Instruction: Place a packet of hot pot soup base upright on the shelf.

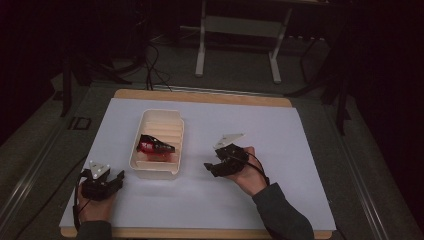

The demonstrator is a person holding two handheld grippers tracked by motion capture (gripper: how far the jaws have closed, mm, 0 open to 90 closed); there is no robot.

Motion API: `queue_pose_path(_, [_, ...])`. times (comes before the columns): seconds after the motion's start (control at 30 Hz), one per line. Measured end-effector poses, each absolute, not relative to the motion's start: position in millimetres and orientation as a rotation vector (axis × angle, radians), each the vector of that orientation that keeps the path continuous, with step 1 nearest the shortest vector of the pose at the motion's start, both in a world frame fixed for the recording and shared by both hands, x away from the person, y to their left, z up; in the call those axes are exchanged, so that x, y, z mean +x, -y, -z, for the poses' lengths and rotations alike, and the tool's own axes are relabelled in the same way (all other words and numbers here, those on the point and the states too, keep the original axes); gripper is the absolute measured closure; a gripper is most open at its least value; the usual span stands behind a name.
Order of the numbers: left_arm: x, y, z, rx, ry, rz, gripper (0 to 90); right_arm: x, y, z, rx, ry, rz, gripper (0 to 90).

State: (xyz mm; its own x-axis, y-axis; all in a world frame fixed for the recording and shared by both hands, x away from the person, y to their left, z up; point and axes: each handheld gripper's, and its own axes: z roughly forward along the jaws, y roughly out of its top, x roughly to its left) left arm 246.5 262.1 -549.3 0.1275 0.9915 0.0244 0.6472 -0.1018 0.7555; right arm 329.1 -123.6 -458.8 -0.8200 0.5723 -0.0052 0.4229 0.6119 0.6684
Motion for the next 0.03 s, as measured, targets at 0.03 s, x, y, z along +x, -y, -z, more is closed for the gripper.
queue_pose_path(0.03, [246.6, -262.1, 549.4, 1.817, -1.581, -0.748, 47.9, 328.2, 128.0, 461.4, 0.843, -2.606, -0.989, 31.7])
